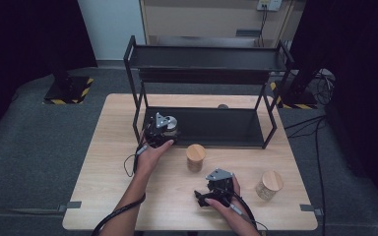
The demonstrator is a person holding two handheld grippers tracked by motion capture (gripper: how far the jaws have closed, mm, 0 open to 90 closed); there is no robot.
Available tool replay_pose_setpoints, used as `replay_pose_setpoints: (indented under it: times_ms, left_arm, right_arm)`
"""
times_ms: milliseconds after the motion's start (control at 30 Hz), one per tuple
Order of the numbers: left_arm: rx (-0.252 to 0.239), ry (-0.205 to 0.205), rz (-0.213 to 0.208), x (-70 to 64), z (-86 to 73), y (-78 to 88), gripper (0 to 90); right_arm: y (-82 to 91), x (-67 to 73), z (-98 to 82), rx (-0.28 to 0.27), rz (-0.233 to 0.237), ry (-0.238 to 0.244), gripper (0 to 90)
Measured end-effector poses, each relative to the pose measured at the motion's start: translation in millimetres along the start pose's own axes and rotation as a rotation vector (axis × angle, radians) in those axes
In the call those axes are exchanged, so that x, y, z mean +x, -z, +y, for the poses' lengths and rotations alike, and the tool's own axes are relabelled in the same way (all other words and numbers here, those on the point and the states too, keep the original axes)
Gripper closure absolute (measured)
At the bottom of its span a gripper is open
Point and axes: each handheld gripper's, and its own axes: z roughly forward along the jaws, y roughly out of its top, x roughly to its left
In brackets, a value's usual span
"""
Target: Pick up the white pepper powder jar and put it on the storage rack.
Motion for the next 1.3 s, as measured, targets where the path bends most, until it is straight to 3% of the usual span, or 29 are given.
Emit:
replay_pose_setpoints:
  times_ms: [300, 433, 1300]
  left_arm:
    - [-0.012, 0.019, -0.01, 3.2, 0.7, -15.2, 29.0]
    - [0.005, 0.018, -0.001, 5.5, 0.4, -21.7, 29.0]
    - [0.023, 0.022, 0.0, 5.5, 1.7, -39.6, 29.0]
  right_arm:
    - [0.0, 0.0, 0.1, 0.0, 0.0, 0.0, 0.5]
    - [0.0, 0.0, 0.1, 0.001, 0.0, 0.0, 0.5]
    - [0.0, 0.0, 0.1, 0.001, 0.0, 0.0, 0.5]
